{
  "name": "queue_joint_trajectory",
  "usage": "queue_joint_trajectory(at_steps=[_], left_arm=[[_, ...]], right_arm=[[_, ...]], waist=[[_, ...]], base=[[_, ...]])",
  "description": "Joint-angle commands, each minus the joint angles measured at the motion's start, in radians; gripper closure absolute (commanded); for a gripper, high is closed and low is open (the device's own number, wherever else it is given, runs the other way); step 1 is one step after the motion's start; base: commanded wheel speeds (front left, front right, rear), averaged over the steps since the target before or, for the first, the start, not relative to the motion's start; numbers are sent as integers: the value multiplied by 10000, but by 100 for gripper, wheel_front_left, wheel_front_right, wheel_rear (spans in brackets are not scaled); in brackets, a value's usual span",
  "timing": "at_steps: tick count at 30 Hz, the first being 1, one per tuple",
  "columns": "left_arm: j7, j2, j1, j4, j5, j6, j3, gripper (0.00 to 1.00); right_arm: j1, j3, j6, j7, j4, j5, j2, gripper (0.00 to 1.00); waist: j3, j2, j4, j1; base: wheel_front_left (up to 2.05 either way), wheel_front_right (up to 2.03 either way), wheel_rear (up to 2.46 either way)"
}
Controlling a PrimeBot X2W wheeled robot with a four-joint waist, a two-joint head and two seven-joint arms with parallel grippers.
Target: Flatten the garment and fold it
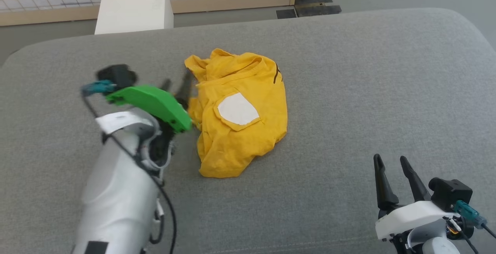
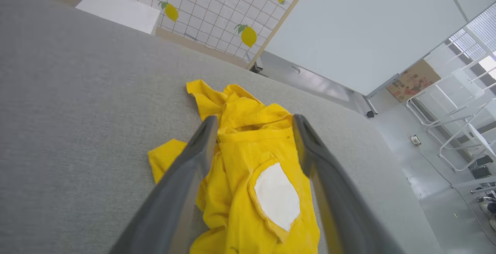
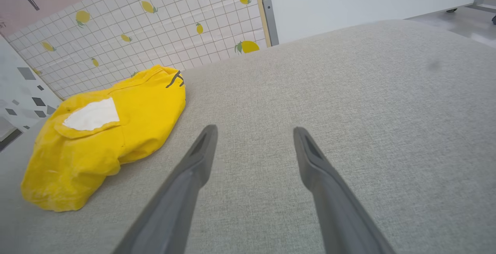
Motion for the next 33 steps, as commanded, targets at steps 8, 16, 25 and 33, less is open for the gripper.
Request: queue_joint_trajectory(at_steps=[8, 16, 25, 33], left_arm=[[-2447, 1153, 1743, -2100, 1158, 700, 585, 0], [-3815, 2010, 3519, -3279, 3225, 1497, 44, 0], [-3766, 1909, 4986, -3618, 3259, 1711, -251, 0], [-3705, 1678, 5431, -3784, 2903, 1564, -392, 0]], right_arm=[[99, -152, -15, 179, -259, -177, 5, 0], [250, -368, -15, 285, -590, -541, 5, 0], [271, -595, -15, 538, -1053, -1064, 5, 0], [364, -753, -15, 719, -1202, -1142, 5, 0]], waist=[[-265, -1, 443, 0], [-544, -1, 909, 0], [-719, -1, 1195, 0], [-819, -1, 1326, 0]], base=[[0, 0, 0], [0, 0, 0], [0, 0, 0], [0, 0, 0]])
